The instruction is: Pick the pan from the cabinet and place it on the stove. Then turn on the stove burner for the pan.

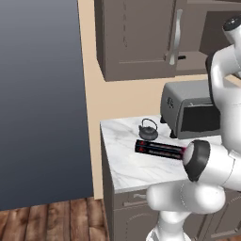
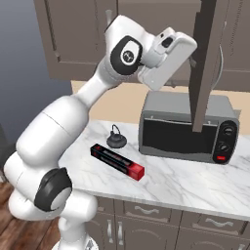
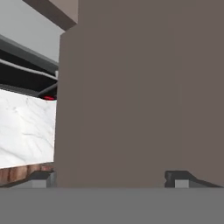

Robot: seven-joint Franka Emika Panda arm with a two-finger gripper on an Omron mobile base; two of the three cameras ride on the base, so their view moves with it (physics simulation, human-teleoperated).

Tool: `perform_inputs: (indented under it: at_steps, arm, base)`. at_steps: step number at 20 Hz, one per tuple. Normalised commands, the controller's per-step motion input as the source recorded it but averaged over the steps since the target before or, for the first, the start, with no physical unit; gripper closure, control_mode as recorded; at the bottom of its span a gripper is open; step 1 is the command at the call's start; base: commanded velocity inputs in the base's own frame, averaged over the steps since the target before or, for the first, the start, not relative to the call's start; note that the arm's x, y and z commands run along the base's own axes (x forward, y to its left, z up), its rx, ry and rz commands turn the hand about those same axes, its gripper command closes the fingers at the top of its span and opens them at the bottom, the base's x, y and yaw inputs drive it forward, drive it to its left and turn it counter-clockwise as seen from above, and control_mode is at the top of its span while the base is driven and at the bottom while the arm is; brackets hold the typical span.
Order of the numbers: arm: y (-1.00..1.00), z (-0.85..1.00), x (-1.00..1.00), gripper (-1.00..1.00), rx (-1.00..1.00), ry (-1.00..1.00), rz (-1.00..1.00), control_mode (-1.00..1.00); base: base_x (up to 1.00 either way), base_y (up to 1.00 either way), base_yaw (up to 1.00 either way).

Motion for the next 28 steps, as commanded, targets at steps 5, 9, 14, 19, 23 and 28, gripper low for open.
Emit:
perform_inputs:
  at_steps: [5, 9, 14, 19, 23, 28]
  arm:
    - [0.69, 0.00, -0.55, -1.00, 0.04, -0.23, 0.02, -1.00]
    - [0.93, 0.00, -0.35, -1.00, 0.09, -0.24, 0.03, -1.00]
    - [0.97, 0.00, -0.14, -1.00, 0.14, -0.27, 0.10, -1.00]
    - [0.84, 0.00, 0.00, -1.00, 0.18, -0.25, 0.16, -1.00]
    - [0.74, 0.00, 0.00, -1.00, 0.19, -0.22, 0.19, -1.00]
    - [0.54, 0.00, 0.06, -1.00, 0.18, -0.23, 0.20, -1.00]
  base:
    - [0.00, 0.00, 0.00]
    - [0.00, 0.00, 0.00]
    - [0.00, 0.00, 0.00]
    - [0.00, 0.00, 0.00]
    - [0.00, 0.00, 0.00]
    - [0.00, 0.00, 0.00]
